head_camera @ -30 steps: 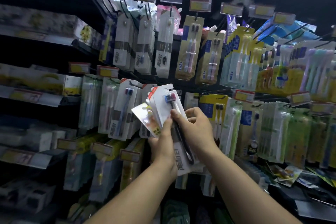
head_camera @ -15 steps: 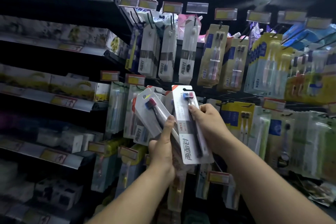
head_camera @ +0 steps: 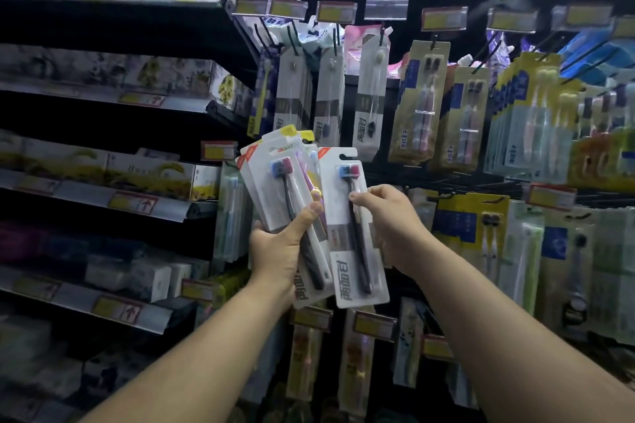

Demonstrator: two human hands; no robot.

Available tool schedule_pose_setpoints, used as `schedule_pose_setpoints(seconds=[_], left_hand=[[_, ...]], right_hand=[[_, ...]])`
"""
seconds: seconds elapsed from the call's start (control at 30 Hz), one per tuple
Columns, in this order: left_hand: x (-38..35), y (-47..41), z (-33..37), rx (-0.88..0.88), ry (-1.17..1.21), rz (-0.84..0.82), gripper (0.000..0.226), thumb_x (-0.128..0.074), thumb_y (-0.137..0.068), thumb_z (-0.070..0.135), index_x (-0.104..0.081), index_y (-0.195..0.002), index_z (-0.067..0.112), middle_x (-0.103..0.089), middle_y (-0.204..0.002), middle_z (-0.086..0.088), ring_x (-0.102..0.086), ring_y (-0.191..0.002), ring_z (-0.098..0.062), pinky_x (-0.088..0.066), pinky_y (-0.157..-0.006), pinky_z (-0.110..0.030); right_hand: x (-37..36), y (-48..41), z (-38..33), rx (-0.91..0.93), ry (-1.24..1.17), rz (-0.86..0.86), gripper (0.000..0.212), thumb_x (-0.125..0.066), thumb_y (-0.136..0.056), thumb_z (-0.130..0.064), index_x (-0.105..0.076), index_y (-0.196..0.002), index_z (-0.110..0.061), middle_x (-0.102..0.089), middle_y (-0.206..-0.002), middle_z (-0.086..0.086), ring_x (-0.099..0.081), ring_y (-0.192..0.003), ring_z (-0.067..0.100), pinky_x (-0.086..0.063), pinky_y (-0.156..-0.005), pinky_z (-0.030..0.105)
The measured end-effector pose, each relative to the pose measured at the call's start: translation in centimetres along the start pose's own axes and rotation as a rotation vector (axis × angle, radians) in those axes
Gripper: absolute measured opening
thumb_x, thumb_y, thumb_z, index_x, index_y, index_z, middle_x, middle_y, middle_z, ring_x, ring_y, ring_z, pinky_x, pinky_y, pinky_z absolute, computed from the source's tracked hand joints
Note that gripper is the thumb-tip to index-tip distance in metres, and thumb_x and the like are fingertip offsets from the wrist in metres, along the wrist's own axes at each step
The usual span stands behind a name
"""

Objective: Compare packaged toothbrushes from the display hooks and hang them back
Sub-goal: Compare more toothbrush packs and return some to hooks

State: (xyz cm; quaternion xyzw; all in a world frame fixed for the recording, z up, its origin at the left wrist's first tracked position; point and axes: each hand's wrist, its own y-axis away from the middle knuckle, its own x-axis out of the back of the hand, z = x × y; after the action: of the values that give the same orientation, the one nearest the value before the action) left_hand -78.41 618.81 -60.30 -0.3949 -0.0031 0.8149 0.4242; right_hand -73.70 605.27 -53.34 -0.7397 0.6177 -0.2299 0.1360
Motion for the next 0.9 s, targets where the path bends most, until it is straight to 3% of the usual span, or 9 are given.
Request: schedule_pose_setpoints(seconds=[0.1,0.2,0.27,0.37,0.5,0.67,0.8,0.9], left_hand=[[1.0,-0.6,-0.6,0.004,-0.009,0.03,0.083,-0.099,-0.053,0.034,-0.063,-0.124,0.009,-0.08,-0.102,-0.008,-0.079,-0.09,-0.026,-0.064,-0.082,-0.054],[1.8,-1.2,-1.3,-0.008,-0.014,0.039,0.078,-0.098,-0.055,0.032,-0.065,-0.123,0.01,-0.08,-0.103,-0.008,-0.079,-0.091,-0.024,-0.064,-0.082,-0.051],[2.5,-1.5,-1.7,-0.011,-0.036,0.034,0.076,-0.097,-0.056,0.032,-0.066,-0.122,0.01,-0.081,-0.101,-0.006,-0.079,-0.09,-0.021,-0.065,-0.081,-0.047],[3.7,-2.4,-2.0,-0.013,-0.081,0.017,0.076,-0.098,-0.056,0.033,-0.066,-0.121,0.012,-0.081,-0.1,-0.004,-0.079,-0.089,-0.02,-0.064,-0.081,-0.045],[4.6,-3.7,-1.9,-0.026,-0.094,0.009,0.079,-0.096,-0.05,0.037,-0.065,-0.119,0.014,-0.081,-0.098,-0.004,-0.079,-0.089,-0.024,-0.064,-0.079,-0.045],[5.4,-4.6,-2.4,-0.042,-0.104,-0.018,0.073,-0.093,-0.048,0.037,-0.067,-0.114,0.018,-0.081,-0.095,-0.002,-0.079,-0.087,-0.023,-0.062,-0.078,-0.042],[6.2,-5.0,-2.8,-0.061,-0.138,-0.042,0.066,-0.091,-0.053,0.037,-0.067,-0.112,0.023,-0.081,-0.094,0.0,-0.077,-0.09,-0.022,-0.06,-0.08,-0.042],[6.7,-5.1,-3.1,-0.074,-0.146,-0.071,0.06,-0.089,-0.058,0.033,-0.067,-0.113,0.024,-0.081,-0.096,0.002,-0.078,-0.086,-0.016,-0.059,-0.071,-0.035]], right_hand=[[-0.8,-0.1,1.0,-0.043,-0.055,-0.036,0.023,-0.066,-0.099,-0.03,-0.061,-0.11,-0.01,-0.072,-0.11,0.015,-0.072,-0.096,0.032,-0.062,-0.084,0.053],[-1.4,-0.3,2.1,-0.096,-0.121,0.0,0.021,-0.065,-0.099,-0.027,-0.062,-0.109,-0.009,-0.072,-0.111,0.018,-0.072,-0.102,0.039,-0.059,-0.087,0.061],[-1.4,-0.7,2.7,-0.125,-0.131,0.046,0.017,-0.061,-0.101,-0.024,-0.063,-0.11,-0.009,-0.068,-0.108,0.013,-0.068,-0.098,0.031,-0.06,-0.081,0.053],[-1.1,-1.3,4.0,-0.146,-0.099,0.117,0.015,-0.053,-0.103,-0.017,-0.062,-0.112,-0.008,-0.059,-0.095,0.003,-0.054,-0.081,0.015,-0.048,-0.067,0.033],[-1.7,-2.4,5.9,-0.163,-0.11,0.152,0.011,-0.055,-0.102,-0.017,-0.063,-0.106,-0.012,-0.067,-0.098,0.01,-0.061,-0.085,0.025,-0.058,-0.087,0.052],[-2.8,-4.5,6.5,-0.091,-0.12,0.209,0.007,-0.057,-0.102,-0.018,-0.062,-0.107,-0.019,-0.069,-0.105,0.005,-0.067,-0.098,0.025,-0.057,-0.091,0.048],[-3.9,-6.3,6.7,-0.063,-0.133,0.237,0.01,-0.057,-0.102,-0.017,-0.063,-0.109,-0.017,-0.069,-0.104,0.006,-0.067,-0.091,0.022,-0.059,-0.083,0.043],[-4.6,-6.8,7.8,-0.087,-0.138,0.28,0.009,-0.055,-0.104,-0.022,-0.063,-0.109,-0.019,-0.069,-0.098,0.004,-0.066,-0.087,0.02,-0.059,-0.084,0.044]])
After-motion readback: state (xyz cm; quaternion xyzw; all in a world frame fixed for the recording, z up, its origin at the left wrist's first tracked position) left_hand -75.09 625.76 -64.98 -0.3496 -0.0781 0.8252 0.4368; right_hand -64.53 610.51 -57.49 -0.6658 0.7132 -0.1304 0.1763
